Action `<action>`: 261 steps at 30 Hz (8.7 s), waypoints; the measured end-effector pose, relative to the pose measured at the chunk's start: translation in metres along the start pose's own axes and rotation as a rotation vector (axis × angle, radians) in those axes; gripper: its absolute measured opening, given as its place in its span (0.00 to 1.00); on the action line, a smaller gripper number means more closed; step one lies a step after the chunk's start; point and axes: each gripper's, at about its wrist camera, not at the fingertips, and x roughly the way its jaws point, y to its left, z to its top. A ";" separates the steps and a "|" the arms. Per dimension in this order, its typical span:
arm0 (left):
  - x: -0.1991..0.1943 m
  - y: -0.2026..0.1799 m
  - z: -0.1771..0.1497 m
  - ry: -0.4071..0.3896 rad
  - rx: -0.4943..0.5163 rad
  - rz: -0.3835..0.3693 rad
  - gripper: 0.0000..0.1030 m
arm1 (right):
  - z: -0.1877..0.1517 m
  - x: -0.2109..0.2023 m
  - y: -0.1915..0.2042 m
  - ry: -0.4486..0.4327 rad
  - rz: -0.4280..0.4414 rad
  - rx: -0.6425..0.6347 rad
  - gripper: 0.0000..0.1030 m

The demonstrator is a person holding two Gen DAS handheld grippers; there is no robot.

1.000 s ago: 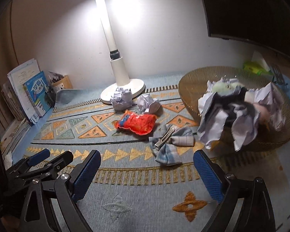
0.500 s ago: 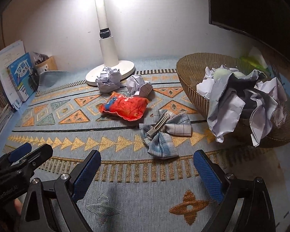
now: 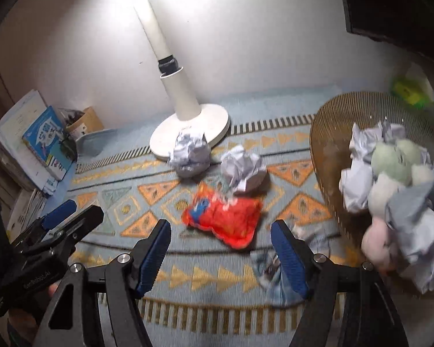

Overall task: Organize objects
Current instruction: 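Grasp a paper ball by the lamp with the left tool while the right tool grasps another, then carry both paper balls to the amber bowl and open both tools, then withdraw both open tools back over the rug, then grasp the red snack bag with the left tool while the right tool grasps the plaid bow clip, then lift the red snack bag and plaid bow clip off the rug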

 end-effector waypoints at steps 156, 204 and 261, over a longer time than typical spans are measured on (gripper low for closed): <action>-0.042 0.008 -0.093 -0.011 -0.118 0.095 0.90 | -0.107 -0.021 0.002 -0.023 -0.139 -0.112 0.90; 0.097 -0.109 -0.006 0.239 0.204 -0.161 0.54 | -0.065 0.008 -0.038 0.024 -0.134 0.006 0.24; -0.027 -0.002 -0.086 0.253 0.327 -0.101 0.41 | -0.113 -0.025 -0.003 -0.017 -0.025 -0.223 0.30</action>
